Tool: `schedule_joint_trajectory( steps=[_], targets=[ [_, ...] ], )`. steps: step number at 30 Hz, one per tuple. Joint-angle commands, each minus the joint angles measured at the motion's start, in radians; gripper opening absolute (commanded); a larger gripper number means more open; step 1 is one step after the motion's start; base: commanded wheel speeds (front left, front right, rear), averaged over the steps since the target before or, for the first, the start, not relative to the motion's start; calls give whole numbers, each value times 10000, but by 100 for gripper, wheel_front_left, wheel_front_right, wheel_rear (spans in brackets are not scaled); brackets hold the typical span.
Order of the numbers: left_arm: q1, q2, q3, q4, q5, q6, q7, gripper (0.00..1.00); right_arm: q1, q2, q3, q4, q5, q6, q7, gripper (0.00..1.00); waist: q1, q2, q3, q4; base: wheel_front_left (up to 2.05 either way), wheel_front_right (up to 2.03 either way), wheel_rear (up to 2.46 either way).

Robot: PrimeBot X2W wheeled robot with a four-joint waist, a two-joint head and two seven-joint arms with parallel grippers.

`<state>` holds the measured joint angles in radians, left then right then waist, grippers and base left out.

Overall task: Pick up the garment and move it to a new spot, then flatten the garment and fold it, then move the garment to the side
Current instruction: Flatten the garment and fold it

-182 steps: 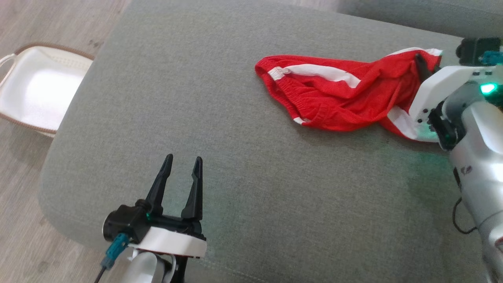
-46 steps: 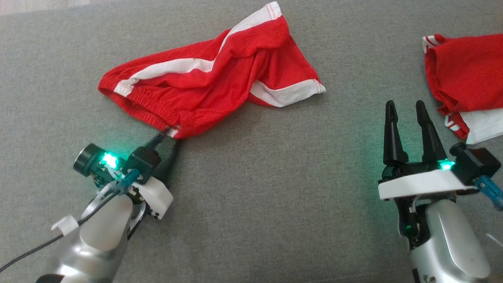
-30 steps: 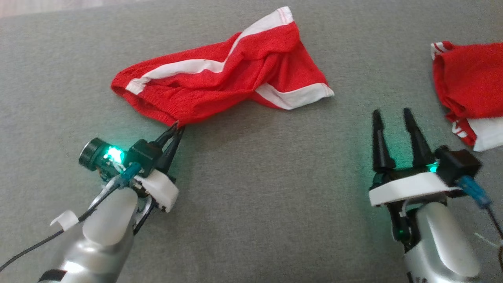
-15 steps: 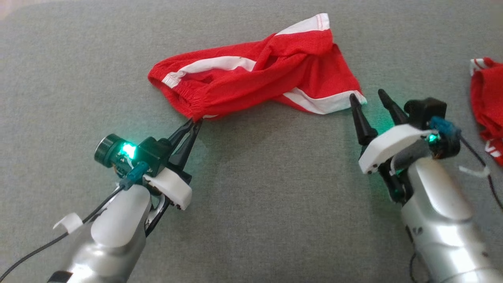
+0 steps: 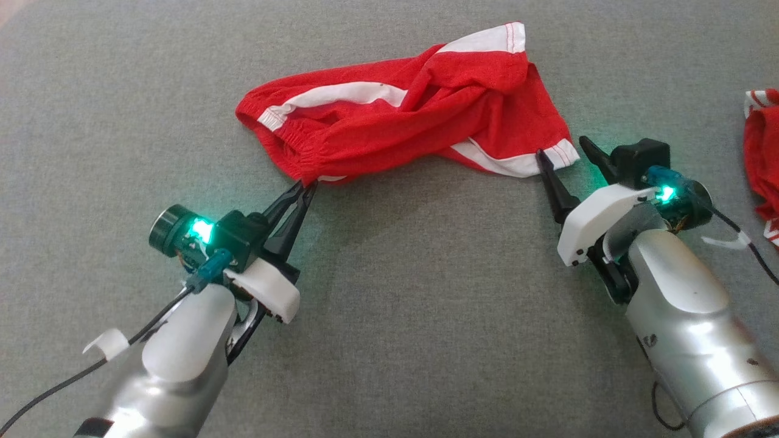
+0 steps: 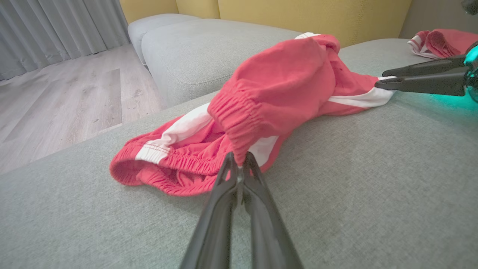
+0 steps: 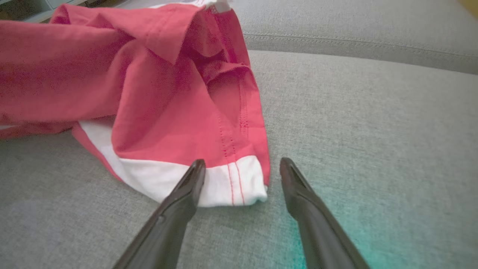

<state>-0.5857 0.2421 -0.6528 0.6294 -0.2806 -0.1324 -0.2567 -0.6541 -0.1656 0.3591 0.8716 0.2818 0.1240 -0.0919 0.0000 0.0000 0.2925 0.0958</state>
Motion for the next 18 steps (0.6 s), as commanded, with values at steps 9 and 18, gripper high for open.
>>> schedule_joint_trajectory(
  steps=[9,18],
  targets=[
    [-199,330,294,-186,-24,17,-51,0,-484,-9,1163,519,-413,67,-880,100,0,0,-94,-173,0,0,0],
    [-179,334,212,-171,-38,17,-51,0,-647,22,1794,947,-62,67,-1060,100,0,0,-169,-161,0,0,0]
  ],
)
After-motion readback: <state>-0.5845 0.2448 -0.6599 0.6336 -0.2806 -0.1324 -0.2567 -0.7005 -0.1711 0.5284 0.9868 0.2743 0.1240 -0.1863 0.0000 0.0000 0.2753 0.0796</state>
